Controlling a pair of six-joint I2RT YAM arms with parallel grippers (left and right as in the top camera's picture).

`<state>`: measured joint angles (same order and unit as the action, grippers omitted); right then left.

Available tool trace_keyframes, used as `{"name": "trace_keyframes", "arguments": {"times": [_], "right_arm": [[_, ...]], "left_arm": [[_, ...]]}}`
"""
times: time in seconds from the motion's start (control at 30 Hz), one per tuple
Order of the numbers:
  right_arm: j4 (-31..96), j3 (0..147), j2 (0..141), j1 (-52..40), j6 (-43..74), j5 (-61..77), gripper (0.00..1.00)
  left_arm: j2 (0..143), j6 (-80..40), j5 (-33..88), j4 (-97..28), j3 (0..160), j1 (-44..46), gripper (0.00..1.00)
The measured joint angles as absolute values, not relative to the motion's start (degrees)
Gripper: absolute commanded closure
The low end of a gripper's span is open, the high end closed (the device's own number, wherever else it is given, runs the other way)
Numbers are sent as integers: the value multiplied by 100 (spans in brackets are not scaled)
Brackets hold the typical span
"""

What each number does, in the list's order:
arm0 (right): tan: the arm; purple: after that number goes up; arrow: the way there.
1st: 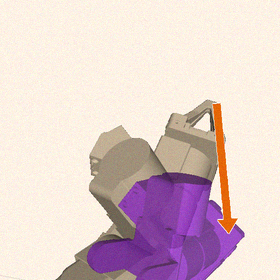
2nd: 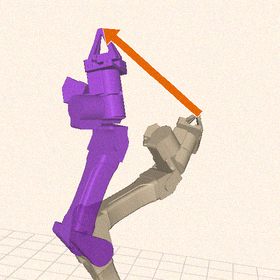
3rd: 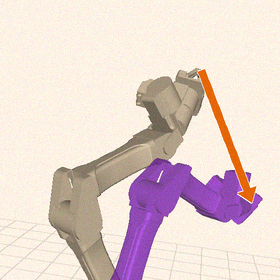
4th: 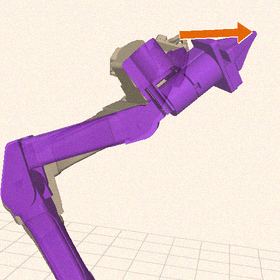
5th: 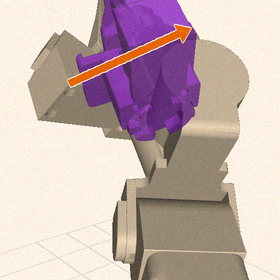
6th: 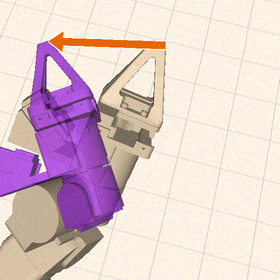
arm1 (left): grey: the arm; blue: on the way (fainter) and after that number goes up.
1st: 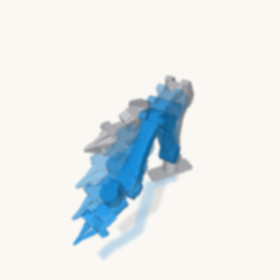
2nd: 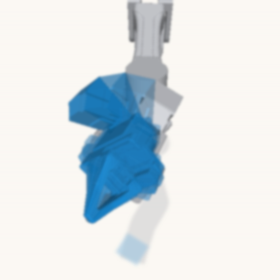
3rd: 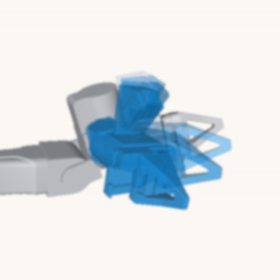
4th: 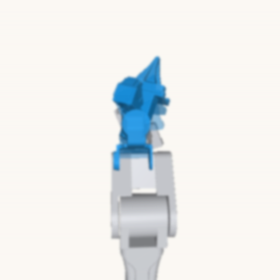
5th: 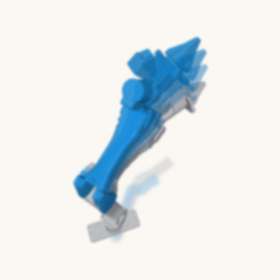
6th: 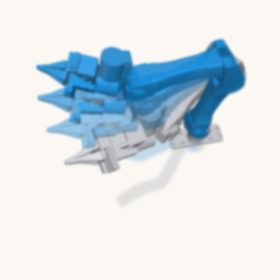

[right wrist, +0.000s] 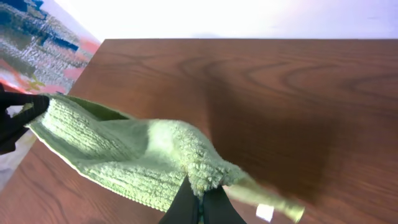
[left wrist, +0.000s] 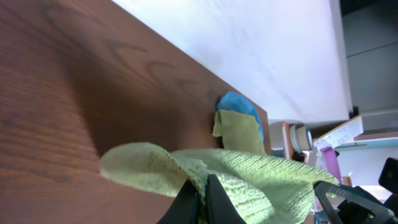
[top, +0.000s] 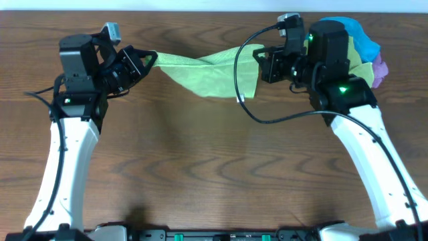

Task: Fold the cloth

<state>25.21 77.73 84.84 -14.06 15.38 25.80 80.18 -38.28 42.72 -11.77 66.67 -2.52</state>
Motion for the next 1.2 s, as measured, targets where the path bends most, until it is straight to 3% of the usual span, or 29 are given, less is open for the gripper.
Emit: {"name": "trace_keyframes", "arguments": {"times": [0.67, 1.2], "right_arm": [[2091, 7771, 7983, -1260, 1481, 2412, 99], [701, 7773, 8628, -1061, 1551, 2211, 99]], "left_arm": [[7415, -4633, 4016, -692, 6667, 40, 94], [8237, -5155, 3555, 1251, 6667, 167, 94]]}}
